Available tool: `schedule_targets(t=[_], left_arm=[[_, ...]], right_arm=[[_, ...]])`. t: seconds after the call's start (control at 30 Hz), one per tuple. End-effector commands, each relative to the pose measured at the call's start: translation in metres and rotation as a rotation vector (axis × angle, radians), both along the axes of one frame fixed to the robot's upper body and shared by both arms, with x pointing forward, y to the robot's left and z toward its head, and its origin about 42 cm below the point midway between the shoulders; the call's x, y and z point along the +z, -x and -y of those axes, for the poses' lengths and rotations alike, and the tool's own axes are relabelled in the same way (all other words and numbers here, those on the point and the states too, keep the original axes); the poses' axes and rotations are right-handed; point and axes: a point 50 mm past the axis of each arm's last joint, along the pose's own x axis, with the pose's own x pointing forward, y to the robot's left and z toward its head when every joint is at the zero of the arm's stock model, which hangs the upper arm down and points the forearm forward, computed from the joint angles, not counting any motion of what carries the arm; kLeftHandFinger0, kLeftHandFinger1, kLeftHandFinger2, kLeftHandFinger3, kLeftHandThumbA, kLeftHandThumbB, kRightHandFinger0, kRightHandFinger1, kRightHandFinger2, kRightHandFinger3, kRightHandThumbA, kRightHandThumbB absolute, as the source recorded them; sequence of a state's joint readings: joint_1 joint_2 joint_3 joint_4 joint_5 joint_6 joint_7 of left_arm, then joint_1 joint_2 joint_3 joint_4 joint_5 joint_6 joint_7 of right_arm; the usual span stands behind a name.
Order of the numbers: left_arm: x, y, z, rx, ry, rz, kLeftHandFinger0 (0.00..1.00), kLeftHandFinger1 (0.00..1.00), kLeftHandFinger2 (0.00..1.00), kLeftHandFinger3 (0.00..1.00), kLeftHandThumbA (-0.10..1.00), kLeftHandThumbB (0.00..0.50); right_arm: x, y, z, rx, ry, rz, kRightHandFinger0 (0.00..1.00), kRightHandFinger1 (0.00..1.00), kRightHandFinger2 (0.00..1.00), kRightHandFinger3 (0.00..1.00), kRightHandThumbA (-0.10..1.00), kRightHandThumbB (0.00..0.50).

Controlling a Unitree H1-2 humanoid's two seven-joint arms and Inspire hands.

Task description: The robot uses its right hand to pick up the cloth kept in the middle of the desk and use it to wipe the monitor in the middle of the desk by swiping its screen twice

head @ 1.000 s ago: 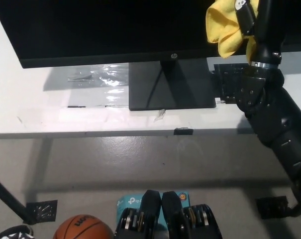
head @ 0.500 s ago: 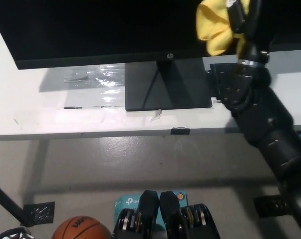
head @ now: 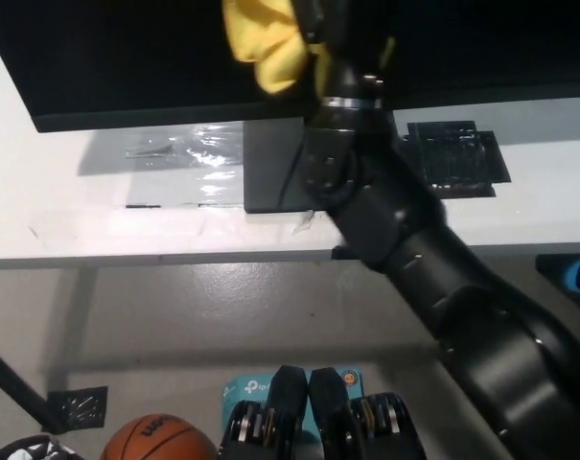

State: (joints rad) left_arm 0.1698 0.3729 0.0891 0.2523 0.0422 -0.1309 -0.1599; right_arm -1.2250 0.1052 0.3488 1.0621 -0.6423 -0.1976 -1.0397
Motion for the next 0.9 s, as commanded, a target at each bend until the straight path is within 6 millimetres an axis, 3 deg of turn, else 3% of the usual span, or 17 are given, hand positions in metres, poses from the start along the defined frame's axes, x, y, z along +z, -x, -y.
schedule_targets(t=[0.0, 0.1, 0.17, 0.37, 0.4, 0.47, 0.53, 0.6, 0.7, 0.73, 0.8, 0.87], left_arm=[[0.011, -0.005, -0.004, -0.032, -0.030, 0.028, 0.72, 0.71, 0.08, 0.00, 0.66, 0.500], [0.011, -0.006, -0.007, -0.030, -0.036, 0.021, 0.72, 0.71, 0.09, 0.00, 0.67, 0.500], [0.011, -0.008, -0.007, -0.033, -0.039, 0.028, 0.72, 0.71, 0.09, 0.00, 0.67, 0.500], [0.011, -0.008, -0.007, -0.035, -0.035, 0.029, 0.70, 0.68, 0.06, 0.00, 0.66, 0.500], [0.011, -0.008, -0.007, -0.038, -0.031, 0.030, 0.71, 0.69, 0.08, 0.00, 0.67, 0.500], [0.012, -0.008, -0.005, -0.032, -0.029, 0.030, 0.72, 0.70, 0.08, 0.00, 0.65, 0.500], [0.011, -0.008, -0.005, -0.034, -0.035, 0.035, 0.71, 0.69, 0.08, 0.00, 0.66, 0.500], [0.011, -0.007, -0.005, -0.023, -0.023, 0.037, 0.70, 0.68, 0.07, 0.00, 0.64, 0.500], [0.011, -0.007, -0.008, -0.018, -0.021, 0.039, 0.69, 0.68, 0.07, 0.00, 0.64, 0.500], [0.012, -0.006, -0.009, -0.011, -0.021, 0.037, 0.70, 0.68, 0.07, 0.00, 0.64, 0.500], [0.013, -0.004, -0.012, -0.005, -0.018, 0.043, 0.71, 0.69, 0.08, 0.00, 0.63, 0.500], [0.014, -0.003, -0.014, -0.002, -0.016, 0.043, 0.70, 0.68, 0.06, 0.00, 0.63, 0.500]], right_arm=[[0.038, 0.006, -0.027, 0.062, 0.009, 0.103, 0.00, 0.03, 0.45, 0.52, -0.10, 0.134], [0.040, 0.008, -0.039, 0.067, 0.016, 0.086, 0.00, 0.00, 0.44, 0.47, -0.10, 0.109], [0.042, 0.008, -0.041, 0.063, 0.025, 0.089, 0.00, 0.00, 0.43, 0.47, -0.10, 0.174], [0.044, 0.006, -0.041, 0.073, 0.047, 0.100, 0.00, 0.00, 0.41, 0.48, -0.10, 0.207], [0.044, 0.005, -0.038, 0.071, 0.058, 0.103, 0.00, 0.00, 0.40, 0.48, -0.10, 0.231], [0.044, 0.003, -0.034, 0.074, 0.072, 0.105, 0.00, 0.00, 0.40, 0.46, -0.10, 0.179], [0.044, 0.002, -0.031, 0.074, 0.084, 0.106, 0.00, 0.00, 0.41, 0.48, -0.10, 0.181], [0.035, 0.000, -0.018, 0.084, 0.113, 0.128, 0.00, 0.04, 0.45, 0.52, -0.10, 0.142], [0.028, 0.001, -0.006, 0.075, 0.160, 0.168, 0.00, 0.05, 0.42, 0.51, -0.10, 0.147], [0.017, 0.000, 0.011, 0.075, 0.228, 0.178, 0.00, 0.04, 0.42, 0.49, -0.10, 0.108], [0.009, 0.001, 0.025, 0.080, 0.277, 0.190, 0.00, 0.02, 0.41, 0.46, -0.10, 0.121], [0.004, 0.004, 0.037, 0.070, 0.296, 0.191, 0.00, 0.00, 0.39, 0.49, -0.10, 0.144]])
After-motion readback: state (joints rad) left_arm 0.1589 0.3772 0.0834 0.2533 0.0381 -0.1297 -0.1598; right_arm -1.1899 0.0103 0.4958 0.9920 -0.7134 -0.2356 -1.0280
